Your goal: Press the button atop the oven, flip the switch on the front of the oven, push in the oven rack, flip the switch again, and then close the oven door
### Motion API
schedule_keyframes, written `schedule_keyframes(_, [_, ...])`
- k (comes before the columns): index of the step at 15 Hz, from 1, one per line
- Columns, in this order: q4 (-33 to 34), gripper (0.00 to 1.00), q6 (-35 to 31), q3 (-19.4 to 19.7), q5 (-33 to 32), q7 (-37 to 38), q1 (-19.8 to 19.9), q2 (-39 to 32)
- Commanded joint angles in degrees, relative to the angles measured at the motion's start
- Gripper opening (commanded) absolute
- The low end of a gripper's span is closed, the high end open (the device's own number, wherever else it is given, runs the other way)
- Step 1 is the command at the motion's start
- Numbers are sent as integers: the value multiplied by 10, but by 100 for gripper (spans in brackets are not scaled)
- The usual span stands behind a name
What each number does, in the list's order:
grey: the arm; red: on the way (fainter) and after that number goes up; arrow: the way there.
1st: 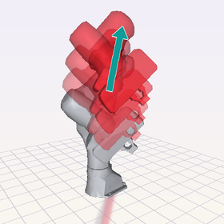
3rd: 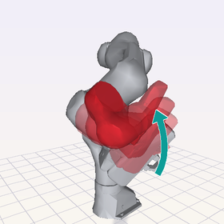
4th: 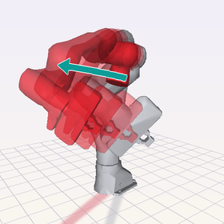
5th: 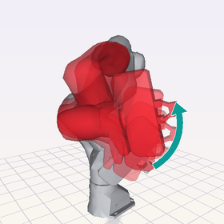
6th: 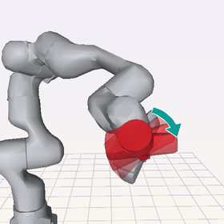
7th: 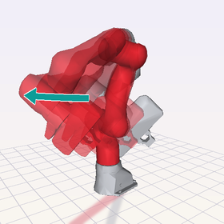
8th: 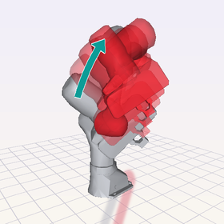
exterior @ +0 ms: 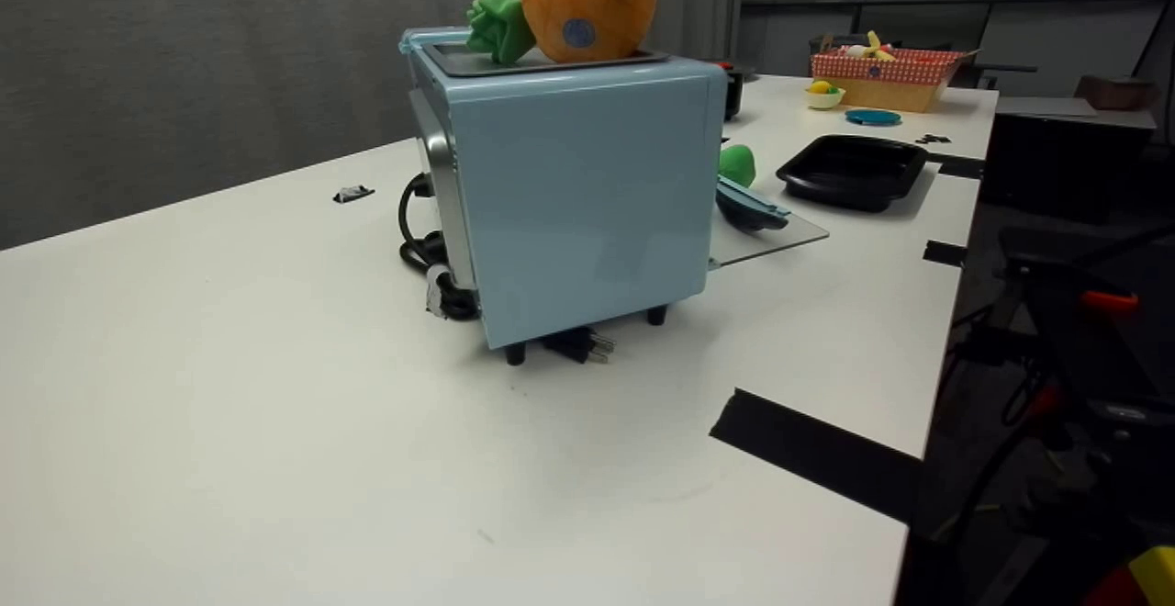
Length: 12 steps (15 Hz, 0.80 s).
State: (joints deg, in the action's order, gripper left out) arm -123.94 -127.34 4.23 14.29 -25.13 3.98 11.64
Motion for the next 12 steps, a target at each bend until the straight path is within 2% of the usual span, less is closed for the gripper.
schedule_keyframes(1, [-43,100,-2,19,9,-32,-15,47])
schedule_keyframes(7, [-77,100,-4,34,5,-49,-21,73])
schedule_keyframes(12, [-116,100,-4,41,-15,-41,-15,62])
